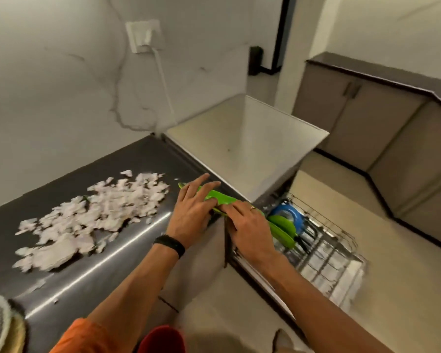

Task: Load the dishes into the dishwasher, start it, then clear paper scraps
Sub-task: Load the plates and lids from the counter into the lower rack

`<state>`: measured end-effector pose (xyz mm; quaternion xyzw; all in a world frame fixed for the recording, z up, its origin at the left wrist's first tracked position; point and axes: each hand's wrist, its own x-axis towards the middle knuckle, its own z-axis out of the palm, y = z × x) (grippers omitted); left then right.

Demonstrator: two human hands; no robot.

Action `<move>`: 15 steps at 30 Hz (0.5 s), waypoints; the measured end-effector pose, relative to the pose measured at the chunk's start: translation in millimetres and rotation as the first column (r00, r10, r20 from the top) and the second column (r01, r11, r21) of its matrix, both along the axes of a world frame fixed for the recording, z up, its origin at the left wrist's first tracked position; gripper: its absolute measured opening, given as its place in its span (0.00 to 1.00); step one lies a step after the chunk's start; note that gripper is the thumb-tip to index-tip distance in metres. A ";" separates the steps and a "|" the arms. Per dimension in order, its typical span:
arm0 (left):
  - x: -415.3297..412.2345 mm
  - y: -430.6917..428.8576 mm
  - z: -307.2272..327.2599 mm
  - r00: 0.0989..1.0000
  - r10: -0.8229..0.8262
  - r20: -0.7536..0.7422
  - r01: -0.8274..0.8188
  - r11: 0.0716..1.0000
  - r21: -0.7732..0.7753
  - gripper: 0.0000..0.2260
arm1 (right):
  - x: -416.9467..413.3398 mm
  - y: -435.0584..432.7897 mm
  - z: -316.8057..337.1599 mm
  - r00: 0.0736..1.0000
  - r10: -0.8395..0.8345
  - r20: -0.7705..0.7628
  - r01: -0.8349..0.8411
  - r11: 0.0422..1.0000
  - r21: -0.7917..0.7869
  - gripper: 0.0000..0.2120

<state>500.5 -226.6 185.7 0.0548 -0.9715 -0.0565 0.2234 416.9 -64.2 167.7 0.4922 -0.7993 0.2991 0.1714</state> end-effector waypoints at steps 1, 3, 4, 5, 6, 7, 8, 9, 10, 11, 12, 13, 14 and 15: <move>-17.7 14.8 -5.8 0.999 -0.036 0.021 0.035 0.999 0.017 0.11 | -12.5 17.8 -3.9 0.999 -0.031 0.025 0.030 0.999 0.039 0.17; -51.0 41.5 -19.1 0.994 -0.096 0.054 0.094 0.995 0.045 0.13 | -36.9 50.8 -14.3 0.990 -0.101 0.098 0.087 0.987 0.135 0.18; -66.3 53.4 -26.7 0.990 -0.122 0.075 0.118 0.991 0.056 0.15 | -49.2 67.1 -20.1 0.980 -0.142 0.140 0.114 0.975 0.189 0.19; -77.7 61.9 -34.9 0.985 -0.142 0.097 0.136 0.989 0.066 0.16 | -60.0 80.5 -26.9 0.968 -0.176 0.178 0.131 0.962 0.241 0.22; -91.9 72.1 -45.0 0.978 -0.157 0.134 0.148 0.986 0.078 0.17 | -73.7 96.7 -35.7 0.953 -0.216 0.214 0.147 0.943 0.297 0.25; -104.8 81.7 -54.5 0.970 -0.171 0.175 0.156 0.983 0.097 0.18 | -87.4 112.2 -45.2 0.939 -0.242 0.244 0.144 0.922 0.360 0.28; -117.8 90.5 -65.2 0.959 -0.180 0.218 0.158 0.981 0.114 0.18 | -100.6 126.3 -53.8 0.929 -0.252 0.271 0.123 0.901 0.416 0.27; -128.3 98.0 -75.6 0.947 -0.189 0.261 0.160 0.978 0.131 0.18 | -112.0 138.6 -62.1 0.923 -0.255 0.288 0.103 0.885 0.453 0.25; -136.3 104.1 -84.7 0.934 -0.200 0.295 0.163 0.976 0.144 0.17 | -120.8 147.9 -68.1 0.919 -0.251 0.303 0.076 0.868 0.490 0.22; -147.3 110.7 -97.6 0.921 -0.209 0.329 0.165 0.974 0.158 0.15 | -132.2 157.4 -77.4 0.914 -0.249 0.321 0.041 0.843 0.536 0.20; -157.7 116.0 -110.3 0.906 -0.223 0.360 0.167 0.970 0.178 0.13 | -142.6 165.3 -86.6 0.908 -0.251 0.336 0.012 0.816 0.578 0.18; -167.5 121.1 -122.7 0.891 -0.233 0.390 0.170 0.967 0.189 0.11 | -152.2 172.6 -96.6 0.898 -0.262 0.354 -0.010 0.791 0.612 0.18; -174.7 125.4 -134.5 0.876 -0.240 0.419 0.171 0.965 0.197 0.09 | -160.1 178.8 -106.5 0.887 -0.275 0.372 -0.014 0.788 0.616 0.17; -179.7 128.8 -144.1 0.867 -0.244 0.434 0.172 0.965 0.199 0.08 | -165.8 182.5 -113.9 0.881 -0.286 0.377 -0.008 0.787 0.616 0.17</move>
